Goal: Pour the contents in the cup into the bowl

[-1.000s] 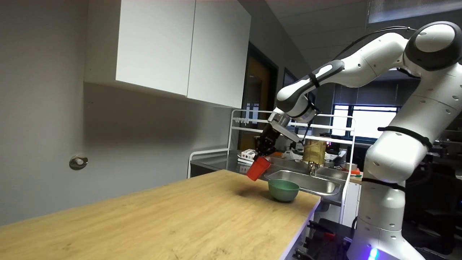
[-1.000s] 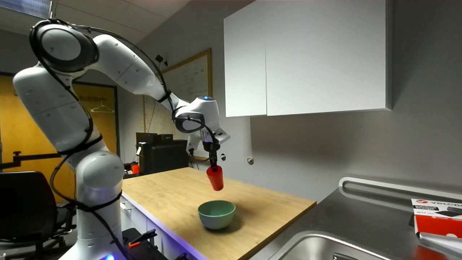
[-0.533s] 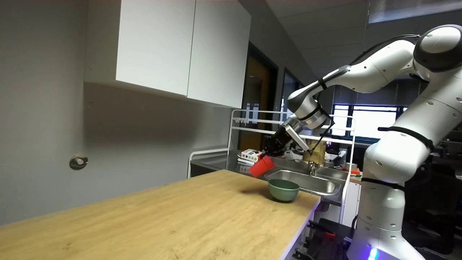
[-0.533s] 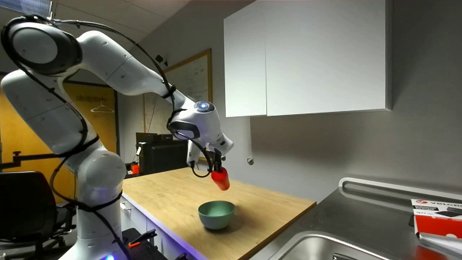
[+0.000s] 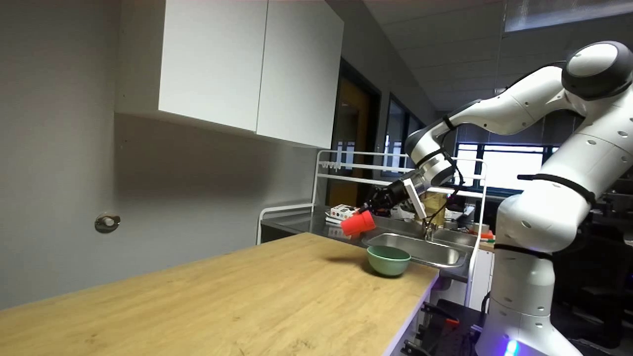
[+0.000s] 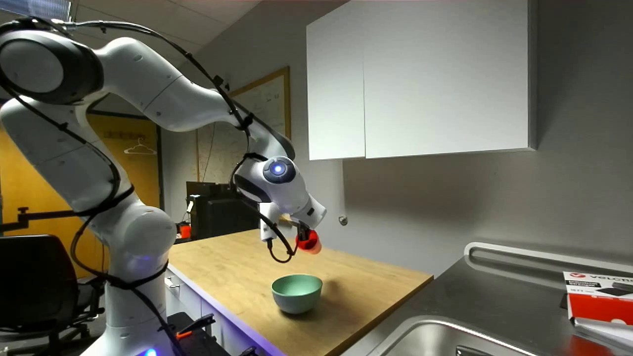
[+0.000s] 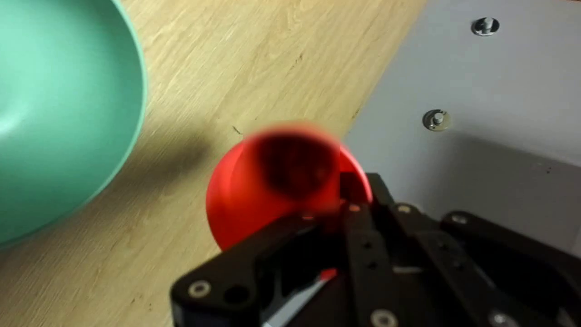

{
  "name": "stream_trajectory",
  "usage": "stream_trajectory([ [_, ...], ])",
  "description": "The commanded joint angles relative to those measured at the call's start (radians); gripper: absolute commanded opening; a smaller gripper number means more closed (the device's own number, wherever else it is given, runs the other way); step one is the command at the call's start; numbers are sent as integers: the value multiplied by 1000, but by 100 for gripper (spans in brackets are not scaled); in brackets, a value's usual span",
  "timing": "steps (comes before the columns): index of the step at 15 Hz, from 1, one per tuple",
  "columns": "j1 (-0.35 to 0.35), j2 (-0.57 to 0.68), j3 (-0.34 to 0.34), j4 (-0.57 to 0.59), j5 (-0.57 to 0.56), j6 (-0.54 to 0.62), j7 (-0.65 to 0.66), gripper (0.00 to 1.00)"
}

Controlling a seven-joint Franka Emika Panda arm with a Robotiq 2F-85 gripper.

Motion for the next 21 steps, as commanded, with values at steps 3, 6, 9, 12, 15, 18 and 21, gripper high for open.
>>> stream_trajectory([
  [3,-88,18,21,5,201,-138,-200,2],
  [6,-187,57,58,4,310,-251,-316,2],
  [9,-289,112,82,1,392,-370,-407,2],
  [12,-380,172,97,-1,441,-477,-480,2],
  [15,-450,222,108,-1,456,-555,-542,2],
  [18,-497,254,112,-1,450,-614,-592,2],
  [21,-524,268,118,-1,444,-658,-629,2],
])
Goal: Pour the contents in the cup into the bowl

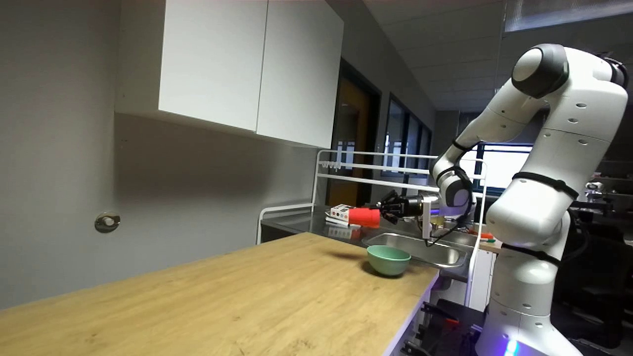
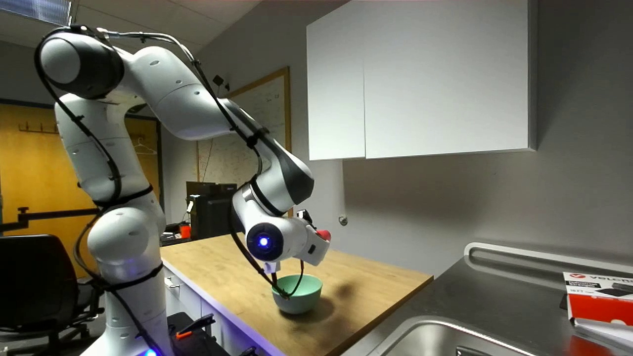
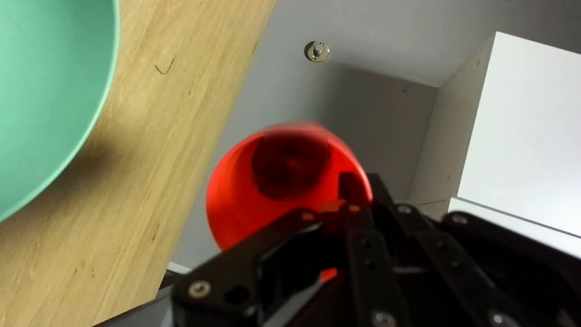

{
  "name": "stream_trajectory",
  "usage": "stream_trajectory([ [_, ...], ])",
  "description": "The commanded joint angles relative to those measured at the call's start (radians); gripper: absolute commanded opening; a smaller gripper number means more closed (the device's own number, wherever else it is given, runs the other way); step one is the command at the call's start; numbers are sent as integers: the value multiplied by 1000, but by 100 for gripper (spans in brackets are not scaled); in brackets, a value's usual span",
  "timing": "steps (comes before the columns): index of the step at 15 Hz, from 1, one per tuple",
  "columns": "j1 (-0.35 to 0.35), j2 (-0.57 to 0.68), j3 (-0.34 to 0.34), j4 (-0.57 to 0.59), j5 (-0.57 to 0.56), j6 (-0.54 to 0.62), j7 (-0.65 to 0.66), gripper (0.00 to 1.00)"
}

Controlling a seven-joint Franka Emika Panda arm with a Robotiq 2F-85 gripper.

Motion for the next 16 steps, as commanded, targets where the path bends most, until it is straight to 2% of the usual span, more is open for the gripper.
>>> stream_trajectory([
  [1,-44,10,29,1,12,-55,-52,2],
  [7,-53,42,35,2,23,-137,-146,2],
  [16,-86,233,-1,0,110,-392,-380,2],
])
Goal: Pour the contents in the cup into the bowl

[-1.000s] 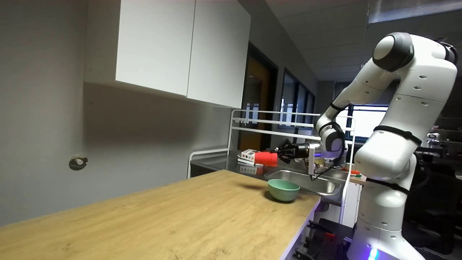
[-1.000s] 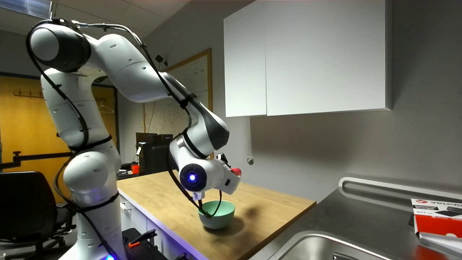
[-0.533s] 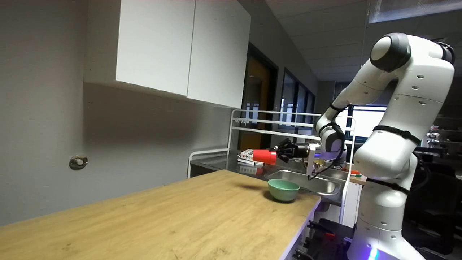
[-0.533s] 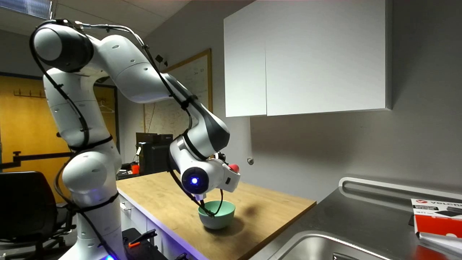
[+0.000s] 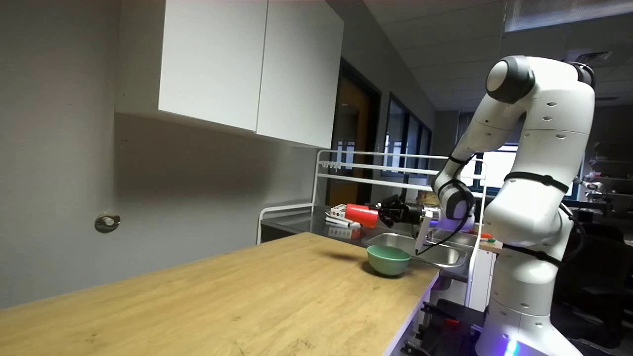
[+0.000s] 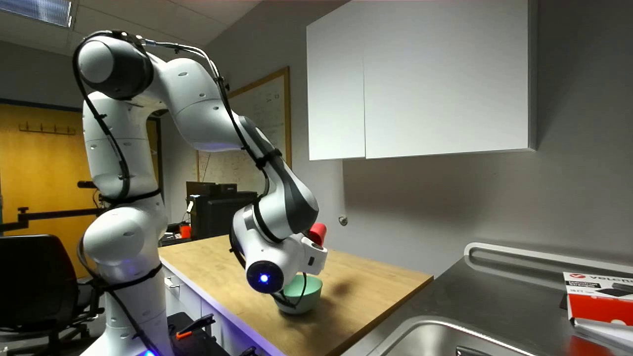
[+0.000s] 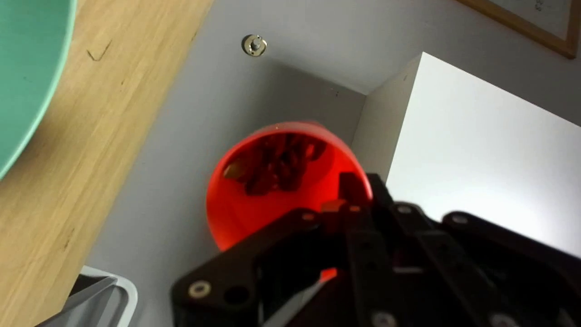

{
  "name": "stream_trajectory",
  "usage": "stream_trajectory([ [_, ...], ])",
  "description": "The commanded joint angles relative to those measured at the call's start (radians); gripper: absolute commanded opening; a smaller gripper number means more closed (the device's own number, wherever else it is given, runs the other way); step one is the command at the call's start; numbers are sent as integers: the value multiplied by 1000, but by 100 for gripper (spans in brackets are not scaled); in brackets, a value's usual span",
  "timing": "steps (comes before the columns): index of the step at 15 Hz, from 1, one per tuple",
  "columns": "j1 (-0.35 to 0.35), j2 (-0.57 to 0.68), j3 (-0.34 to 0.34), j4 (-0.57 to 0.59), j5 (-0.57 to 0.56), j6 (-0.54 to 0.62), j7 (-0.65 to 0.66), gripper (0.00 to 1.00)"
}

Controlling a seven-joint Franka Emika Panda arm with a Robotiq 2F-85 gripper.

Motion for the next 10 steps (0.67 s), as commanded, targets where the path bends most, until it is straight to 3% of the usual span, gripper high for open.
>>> stream_trajectory([
  [1,-27,85,-13,0,40,-117,-110,2],
  [10,-89,281,-72,0,33,-348,-362,2],
])
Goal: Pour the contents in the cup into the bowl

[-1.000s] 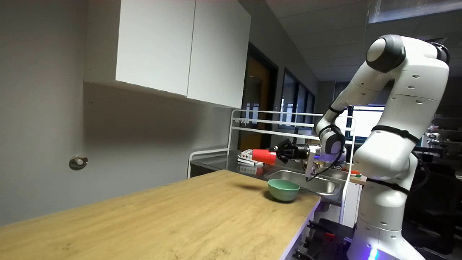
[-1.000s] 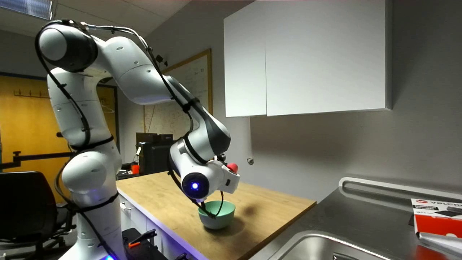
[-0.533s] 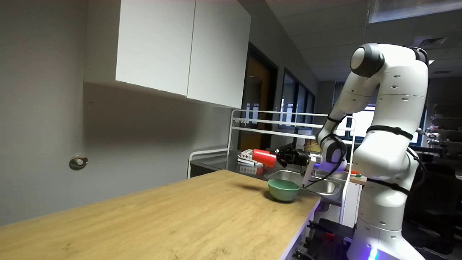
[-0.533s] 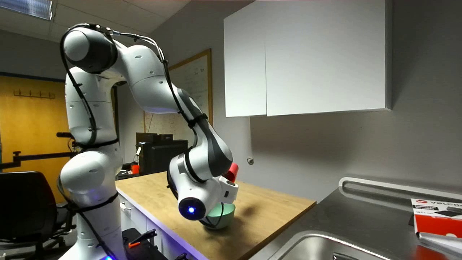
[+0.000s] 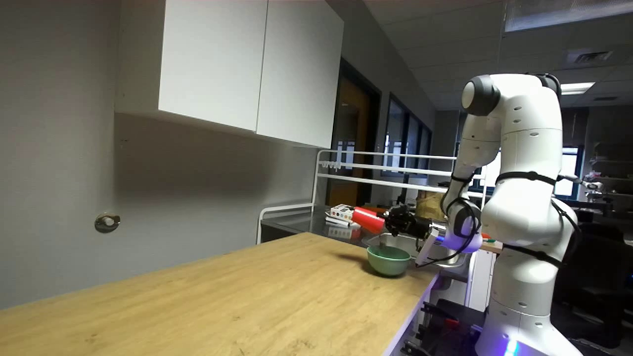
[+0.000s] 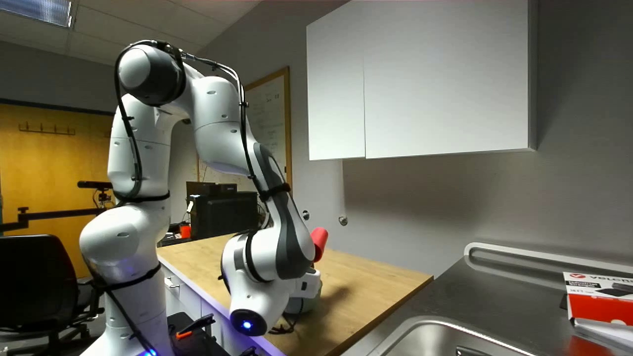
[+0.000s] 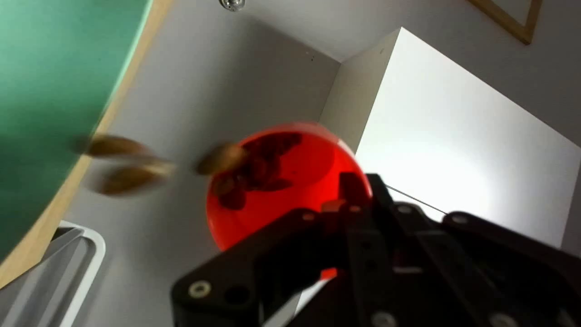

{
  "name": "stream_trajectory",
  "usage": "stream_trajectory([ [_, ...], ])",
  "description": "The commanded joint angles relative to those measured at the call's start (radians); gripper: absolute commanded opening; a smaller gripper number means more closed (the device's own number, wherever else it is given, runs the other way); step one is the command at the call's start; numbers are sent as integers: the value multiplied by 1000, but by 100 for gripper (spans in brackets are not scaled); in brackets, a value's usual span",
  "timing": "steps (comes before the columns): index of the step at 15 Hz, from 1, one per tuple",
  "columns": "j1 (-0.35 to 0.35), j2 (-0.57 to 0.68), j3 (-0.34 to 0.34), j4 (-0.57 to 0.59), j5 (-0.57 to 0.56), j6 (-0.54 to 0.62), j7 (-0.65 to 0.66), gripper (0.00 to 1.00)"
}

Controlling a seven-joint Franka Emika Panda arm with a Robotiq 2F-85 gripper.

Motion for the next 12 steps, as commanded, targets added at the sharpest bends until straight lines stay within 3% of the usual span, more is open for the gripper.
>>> stream_trajectory([
  [1,-27,74,-29,0,0,-105,-96,2],
  [12,-32,153,-107,2,-62,-212,-245,2],
])
